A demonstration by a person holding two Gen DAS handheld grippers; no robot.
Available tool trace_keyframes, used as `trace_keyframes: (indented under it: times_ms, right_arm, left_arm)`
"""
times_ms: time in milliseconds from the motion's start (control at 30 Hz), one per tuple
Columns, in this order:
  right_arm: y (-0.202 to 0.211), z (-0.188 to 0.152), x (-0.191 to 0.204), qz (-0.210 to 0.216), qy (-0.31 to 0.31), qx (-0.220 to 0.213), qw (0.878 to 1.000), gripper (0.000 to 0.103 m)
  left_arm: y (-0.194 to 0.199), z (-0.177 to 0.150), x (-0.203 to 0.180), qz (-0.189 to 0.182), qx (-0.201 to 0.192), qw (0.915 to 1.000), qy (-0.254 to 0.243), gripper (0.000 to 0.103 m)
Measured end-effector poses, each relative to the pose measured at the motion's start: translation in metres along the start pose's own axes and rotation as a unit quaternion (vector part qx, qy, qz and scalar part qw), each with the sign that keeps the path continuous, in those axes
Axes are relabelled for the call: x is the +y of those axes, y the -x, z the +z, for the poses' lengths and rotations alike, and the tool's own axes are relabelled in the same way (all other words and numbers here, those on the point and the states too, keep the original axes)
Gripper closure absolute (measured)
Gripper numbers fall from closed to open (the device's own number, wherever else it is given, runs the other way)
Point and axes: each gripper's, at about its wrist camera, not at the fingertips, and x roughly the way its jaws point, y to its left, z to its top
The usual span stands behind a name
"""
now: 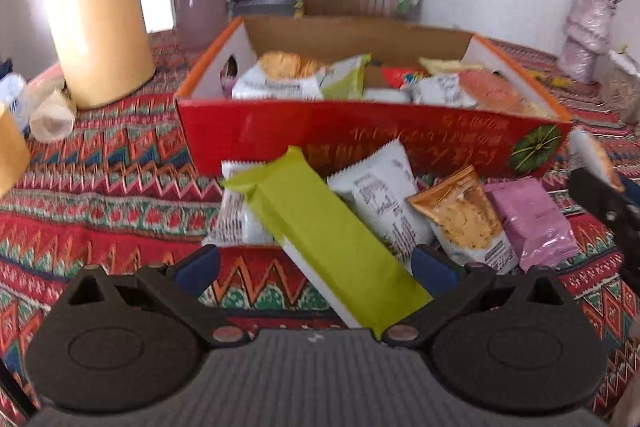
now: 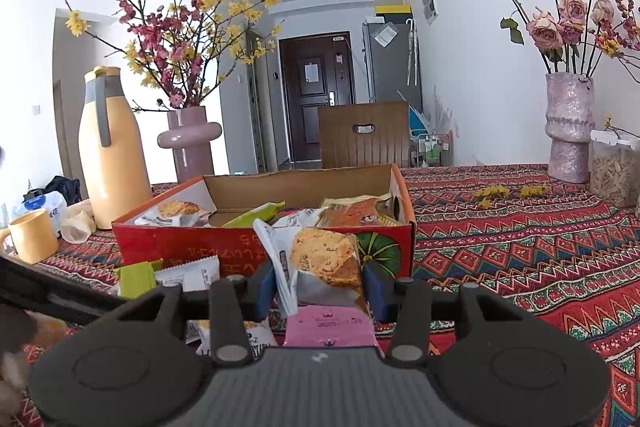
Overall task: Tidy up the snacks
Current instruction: 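Grasp the long green bar packet with the left gripper while the right holds its packet, then carry both held packets up and over the cardboard box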
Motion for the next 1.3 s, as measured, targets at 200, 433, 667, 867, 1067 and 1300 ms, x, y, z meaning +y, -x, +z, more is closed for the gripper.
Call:
trace_keyframes:
  times_ms: [200, 433, 667, 867, 1067, 1300]
  right_arm:
    - [0.006, -0.001, -0.001, 0.008, -0.001, -0.012, 1.000, 0.058]
    - [0.009, -0.002, -0.001, 0.014, 0.001, -0.016, 1.000, 0.057]
    - [0.009, -0.001, -0.001, 0.013, 0.002, -0.016, 1.000, 0.057]
    - [0.007, -0.002, 0.001, 0.012, 0.004, -0.012, 1.000, 0.057]
    - [0.005, -0.002, 0.001, 0.010, 0.007, -0.008, 1.000, 0.057]
    - [0.003, -0.003, 0.003, 0.005, 0.011, -0.003, 1.000, 0.057]
  left_arm:
    - [-0.007, -0.005, -0.003, 0.018, 0.028, 0.9994, 0.012, 0.000]
    - [-0.005, -0.014, 0.010, 0.031, 0.038, 0.9986, 0.019, 0.000]
    - [-0.005, -0.011, 0.017, 0.030, 0.050, 0.9981, 0.019, 0.000]
    - [-0.002, -0.014, 0.019, 0.034, 0.036, 0.9984, 0.025, 0.005]
    - [0.007, -0.016, 0.021, 0.035, 0.016, 0.9991, 0.016, 0.034]
    - [0.015, -0.020, 0.022, 0.019, -0.014, 0.9997, -0.004, 0.063]
